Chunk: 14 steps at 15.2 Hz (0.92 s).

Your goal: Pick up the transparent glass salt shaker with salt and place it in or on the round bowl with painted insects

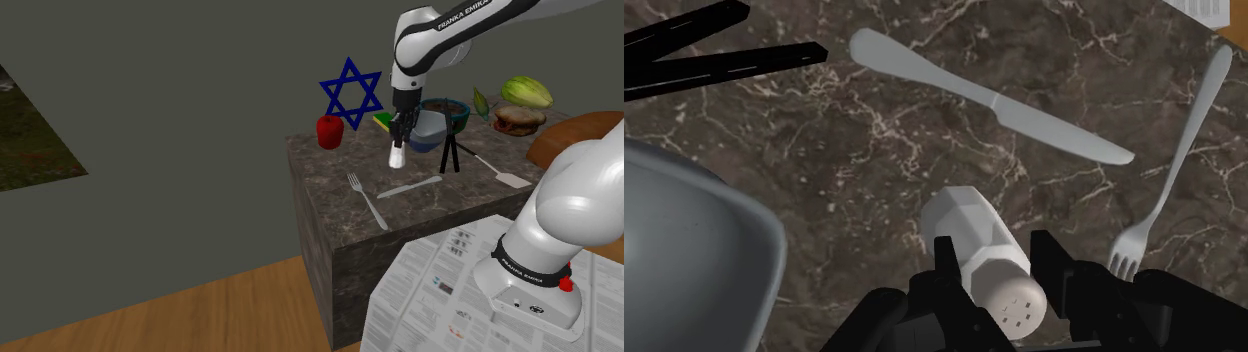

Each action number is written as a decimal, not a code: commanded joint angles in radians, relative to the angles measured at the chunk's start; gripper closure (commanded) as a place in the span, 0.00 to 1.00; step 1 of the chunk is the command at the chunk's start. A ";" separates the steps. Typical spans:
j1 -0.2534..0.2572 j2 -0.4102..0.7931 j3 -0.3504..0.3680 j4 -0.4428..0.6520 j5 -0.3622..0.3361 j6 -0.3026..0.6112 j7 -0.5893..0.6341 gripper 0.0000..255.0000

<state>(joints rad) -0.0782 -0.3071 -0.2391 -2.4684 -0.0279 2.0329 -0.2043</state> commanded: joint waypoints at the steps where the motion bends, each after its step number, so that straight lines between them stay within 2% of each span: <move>1: -0.001 -0.016 0.001 0.015 -0.003 -0.032 0.002 1.00; 14: -0.002 -0.076 0.015 0.142 -0.007 -0.217 0.016 1.00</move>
<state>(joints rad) -0.0796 -0.3826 -0.2239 -2.3400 -0.0347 1.8302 -0.1878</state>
